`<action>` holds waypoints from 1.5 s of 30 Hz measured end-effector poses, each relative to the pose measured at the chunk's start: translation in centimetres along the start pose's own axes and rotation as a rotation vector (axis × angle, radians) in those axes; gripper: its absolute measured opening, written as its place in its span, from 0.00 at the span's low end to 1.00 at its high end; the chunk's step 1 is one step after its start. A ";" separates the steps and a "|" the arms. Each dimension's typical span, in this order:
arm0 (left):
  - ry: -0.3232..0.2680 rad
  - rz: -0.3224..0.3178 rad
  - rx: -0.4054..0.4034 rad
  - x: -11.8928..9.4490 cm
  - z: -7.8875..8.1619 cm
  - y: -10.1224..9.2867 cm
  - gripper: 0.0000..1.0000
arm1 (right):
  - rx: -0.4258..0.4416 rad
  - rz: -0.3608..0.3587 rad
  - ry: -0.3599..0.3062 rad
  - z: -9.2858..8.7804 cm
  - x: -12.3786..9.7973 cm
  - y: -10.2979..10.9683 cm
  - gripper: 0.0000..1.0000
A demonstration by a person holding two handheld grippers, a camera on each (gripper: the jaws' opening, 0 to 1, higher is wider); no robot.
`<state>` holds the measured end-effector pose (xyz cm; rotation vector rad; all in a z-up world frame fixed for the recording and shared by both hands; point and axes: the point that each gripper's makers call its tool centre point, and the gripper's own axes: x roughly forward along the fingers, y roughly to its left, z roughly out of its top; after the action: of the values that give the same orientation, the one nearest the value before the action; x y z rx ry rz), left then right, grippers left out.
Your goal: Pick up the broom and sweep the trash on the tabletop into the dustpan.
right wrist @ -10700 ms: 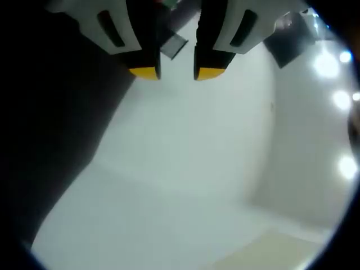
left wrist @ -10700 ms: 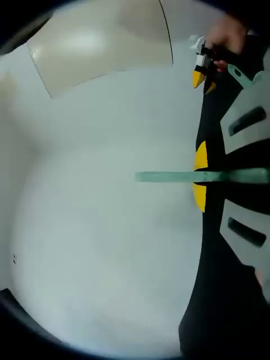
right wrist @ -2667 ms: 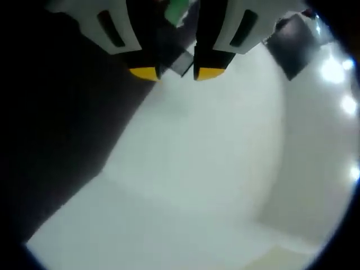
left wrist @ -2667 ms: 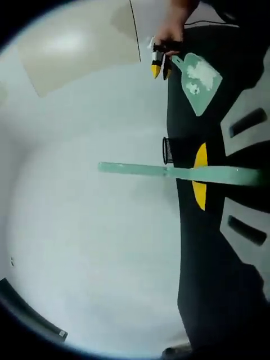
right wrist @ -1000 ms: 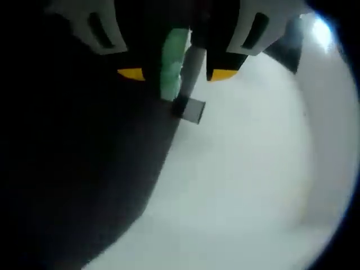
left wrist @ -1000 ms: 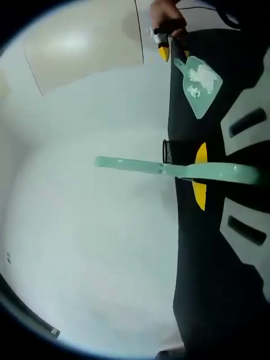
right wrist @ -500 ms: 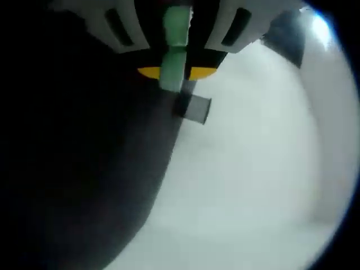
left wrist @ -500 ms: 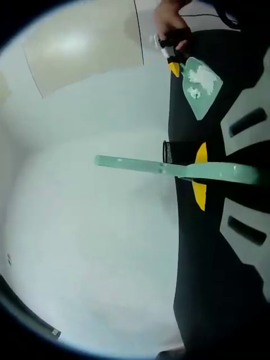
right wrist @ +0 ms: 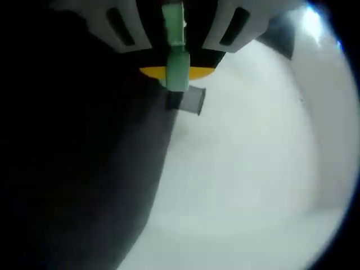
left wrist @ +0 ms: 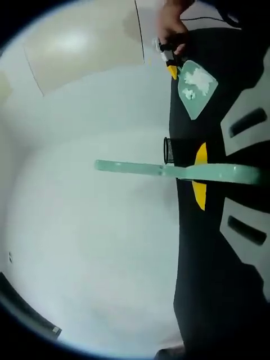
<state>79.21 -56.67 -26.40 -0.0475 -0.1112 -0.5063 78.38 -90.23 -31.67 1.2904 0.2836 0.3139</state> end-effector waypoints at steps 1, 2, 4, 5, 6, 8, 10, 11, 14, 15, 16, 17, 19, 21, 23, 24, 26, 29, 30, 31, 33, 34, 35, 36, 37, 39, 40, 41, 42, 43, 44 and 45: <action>0.001 -0.004 -0.003 0.0 0.0 -0.1 0.02 | 0.006 0.009 0.020 0.0 0.3 0.0 0.12; 0.003 -0.008 -0.004 0.1 -0.1 -0.1 0.02 | 0.000 0.025 0.031 0.0 0.7 0.2 0.12; 0.005 -0.009 0.001 0.1 -0.1 -0.3 0.02 | -0.035 0.045 0.092 -0.4 1.4 0.4 0.12; 0.005 -0.005 0.003 0.0 -0.1 -0.2 0.02 | -0.015 0.045 0.087 -0.1 1.6 0.4 0.12; 0.004 0.001 0.004 -0.1 0.0 -0.1 0.02 | -0.011 0.059 0.110 -0.4 1.5 0.5 0.12; -0.001 0.036 0.033 -0.4 0.2 0.5 0.01 | -0.014 0.057 0.128 -0.8 1.8 0.2 0.12; -0.002 0.169 0.181 -1.3 1.4 2.6 0.01 | 0.021 0.050 0.124 -0.6 1.6 -0.5 0.12; 0.001 0.216 0.211 -1.7 1.8 3.0 0.01 | 0.016 0.056 0.118 -0.4 1.5 -0.3 0.12; 0.095 0.293 0.448 -2.2 2.6 2.9 0.01 | 0.024 0.055 0.077 -0.3 1.4 -0.4 0.12; 0.114 0.307 0.457 -2.1 2.5 2.8 0.01 | 0.027 0.061 0.070 -0.2 1.3 -0.4 0.12; 0.117 0.293 0.451 -2.0 2.5 2.5 0.01 | 0.029 0.063 0.058 0.4 1.3 -0.5 0.12; 0.145 0.272 0.463 -1.8 2.2 2.2 0.01 | 0.021 0.065 0.039 0.8 1.3 -0.5 0.12; 0.284 0.276 0.533 -1.8 0.7 2.5 0.01 | 0.002 0.061 0.020 1.2 1.3 -0.5 0.12; 0.388 0.245 0.628 -1.7 -0.7 2.4 0.01 | -0.010 0.064 0.010 1.2 1.2 -0.4 0.12; 0.521 0.131 0.616 -1.4 -3.6 1.2 0.01 | -0.017 0.071 -0.007 1.5 1.0 -0.3 0.12; 0.547 0.079 0.602 -1.5 -4.2 0.5 0.06 | -0.018 0.074 -0.010 1.4 0.9 -0.2 0.12; 0.613 0.014 0.423 -2.0 -5.7 -1.3 0.16 | -0.018 0.083 -0.012 1.5 1.0 -0.1 0.12; 0.681 -0.142 0.330 -3.0 -7.0 -4.0 0.27 | -0.020 0.090 -0.016 1.8 1.0 0.0 0.12; 0.677 -0.183 0.289 -3.3 -7.0 -4.8 0.27 | -0.021 0.093 -0.017 1.7 1.0 0.0 0.12; 0.635 -0.246 0.229 -3.4 -6.3 -6.1 0.25 | -0.025 0.096 -0.017 1.7 1.0 0.1 0.12; 0.575 -0.320 0.129 -3.6 -4.9 -7.6 0.24 | -0.031 0.100 -0.017 1.5 0.9 0.2 0.12; 0.552 -0.366 0.072 -3.9 -4.0 -8.4 0.25 | -0.031 0.103 -0.017 1.8 1.0 0.2 0.12; 0.513 -0.410 0.022 -3.9 -3.0 -8.8 0.27 | -0.031 0.104 -0.017 1.8 1.0 0.3 0.12; 0.452 -0.435 -0.029 -3.4 -1.7 -9.0 0.28 | -0.033 0.106 -0.017 1.8 1.0 0.2 0.12; 0.390 -0.432 -0.088 -2.7 -0.5 -8.7 0.31 | -0.038 0.108 -0.016 1.7 1.0 0.2 0.12; 0.335 -0.411 -0.121 -1.1 0.4 -7.5 0.33 | -0.046 0.110 -0.017 1.5 1.0 0.4 0.12; 0.340 -0.406 -0.115 -0.7 0.2 -7.1 0.33 | -0.043 0.114 -0.023 1.9 1.0 0.4 0.12; 0.335 -0.390 -0.112 0.1 0.2 -6.6 0.34 | -0.041 0.119 -0.028 2.0 1.0 0.4 0.12; 0.314 -0.372 -0.096 1.2 0.3 -6.0 0.36 | -0.041 0.123 -0.032 2.0 0.9 0.4 0.12; 0.280 -0.365 -0.081 2.6 0.6 -5.6 0.39 | -0.039 0.129 -0.033 2.1 0.9 0.5 0.12; 0.255 -0.347 -0.096 4.0 0.8 -5.1 0.46 | -0.037 0.132 -0.033 2.0 0.8 0.6 0.12; 0.225 -0.330 -0.112 5.9 0.9 -4.7 0.53 | -0.033 0.136 -0.035 2.0 0.8 0.7 0.12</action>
<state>82.01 -63.53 -24.69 -0.0823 0.1325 -0.8432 79.83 -91.55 -30.49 1.2843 0.1605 0.4095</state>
